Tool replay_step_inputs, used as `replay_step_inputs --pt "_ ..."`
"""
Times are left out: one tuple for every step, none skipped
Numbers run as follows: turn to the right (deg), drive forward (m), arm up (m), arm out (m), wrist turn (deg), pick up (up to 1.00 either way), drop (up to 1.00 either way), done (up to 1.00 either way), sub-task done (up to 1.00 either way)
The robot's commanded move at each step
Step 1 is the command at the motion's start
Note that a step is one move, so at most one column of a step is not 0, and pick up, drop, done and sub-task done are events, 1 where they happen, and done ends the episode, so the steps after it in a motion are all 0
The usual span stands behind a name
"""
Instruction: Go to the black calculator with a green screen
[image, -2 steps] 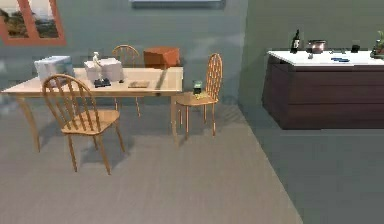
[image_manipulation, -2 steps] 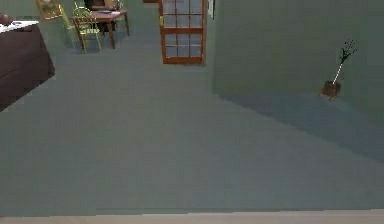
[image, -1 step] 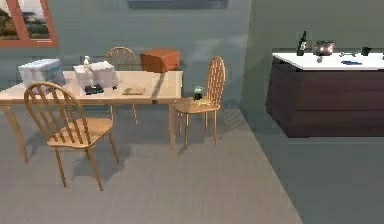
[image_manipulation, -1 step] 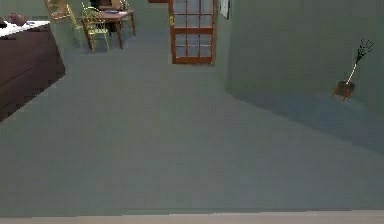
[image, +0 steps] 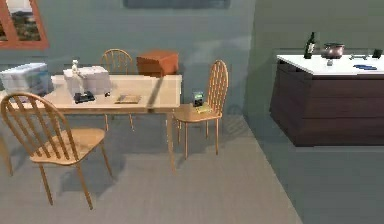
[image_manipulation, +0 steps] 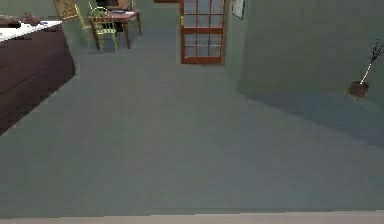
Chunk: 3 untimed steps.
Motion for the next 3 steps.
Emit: replay_step_inputs --pt "15.0 0.0 0.0 0.0 0.0 0.0 0.0 0.0 0.0" --pt "0.0 1.0 0.0 0.0 0.0 0.0 0.0 0.0 0.0" --pt "3.0 0.0 0.0 0.0 0.0 0.0 0.0 0.0 0.0"
